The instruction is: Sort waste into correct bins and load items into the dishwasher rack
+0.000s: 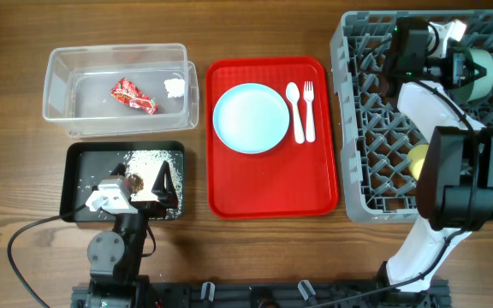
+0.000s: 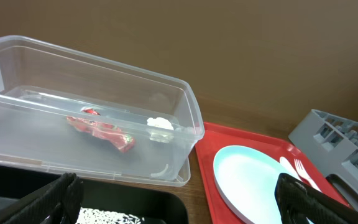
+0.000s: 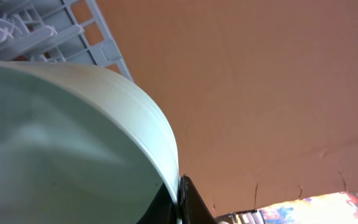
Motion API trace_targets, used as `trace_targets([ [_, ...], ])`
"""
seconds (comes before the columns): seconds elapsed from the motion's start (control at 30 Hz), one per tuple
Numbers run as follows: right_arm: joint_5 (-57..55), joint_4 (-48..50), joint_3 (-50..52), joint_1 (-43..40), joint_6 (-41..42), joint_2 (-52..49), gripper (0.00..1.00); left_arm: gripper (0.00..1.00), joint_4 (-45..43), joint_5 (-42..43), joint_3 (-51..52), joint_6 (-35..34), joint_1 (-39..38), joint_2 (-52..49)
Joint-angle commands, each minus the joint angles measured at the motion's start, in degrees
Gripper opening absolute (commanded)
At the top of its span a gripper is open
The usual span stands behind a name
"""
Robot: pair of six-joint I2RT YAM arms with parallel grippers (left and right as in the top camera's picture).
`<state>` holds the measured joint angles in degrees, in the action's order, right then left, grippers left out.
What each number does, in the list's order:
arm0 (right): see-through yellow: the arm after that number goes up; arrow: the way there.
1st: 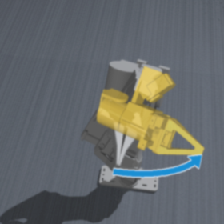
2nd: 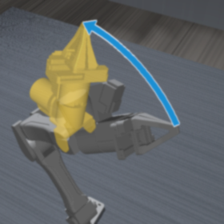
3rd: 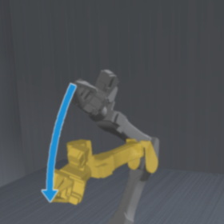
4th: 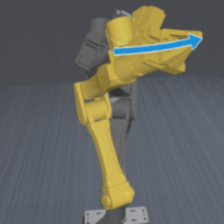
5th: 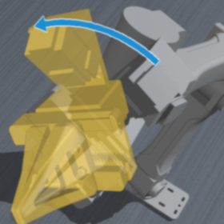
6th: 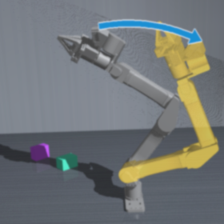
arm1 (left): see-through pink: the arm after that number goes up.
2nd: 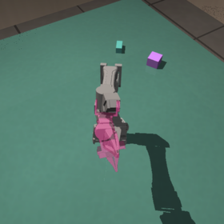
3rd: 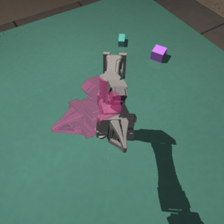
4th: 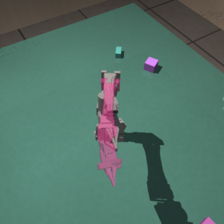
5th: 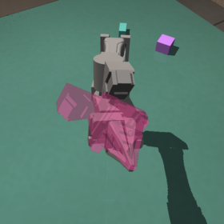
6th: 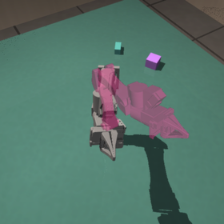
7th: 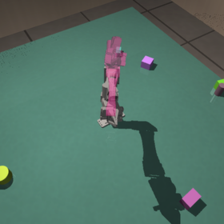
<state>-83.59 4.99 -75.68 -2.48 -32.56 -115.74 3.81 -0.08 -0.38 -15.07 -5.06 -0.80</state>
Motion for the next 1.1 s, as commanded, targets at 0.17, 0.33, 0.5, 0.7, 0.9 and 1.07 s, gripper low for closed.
trace_targets([
  [0.17,4.07,0.74,-0.44,5.79,-3.48,-1.42,0.11,1.00,0.33,0.50,0.04,0.76,0.46,0.42],
  [0.33,2.25,2.95,-0.44,8.02,-3.50,-1.40,0.84,1.00,0.35,0.50,0.04,0.76,0.46,0.42],
  [0.5,-1.38,24.13,-0.44,11.54,-19.69,1.09,0.98,1.00,0.35,0.50,0.04,0.76,0.46,0.42],
  [0.7,-0.70,49.70,-0.44,18.18,-40.22,5.42,1.00,1.00,0.35,0.50,0.04,0.76,0.46,0.42],
  [0.9,-1.07,57.48,-0.44,30.38,-48.41,7.23,1.00,1.00,0.35,0.50,0.04,0.76,0.46,0.42],
  [1.07,-1.46,57.99,-0.44,40.54,-52.06,7.41,1.00,1.00,0.35,0.50,0.04,0.76,0.46,0.42],
])
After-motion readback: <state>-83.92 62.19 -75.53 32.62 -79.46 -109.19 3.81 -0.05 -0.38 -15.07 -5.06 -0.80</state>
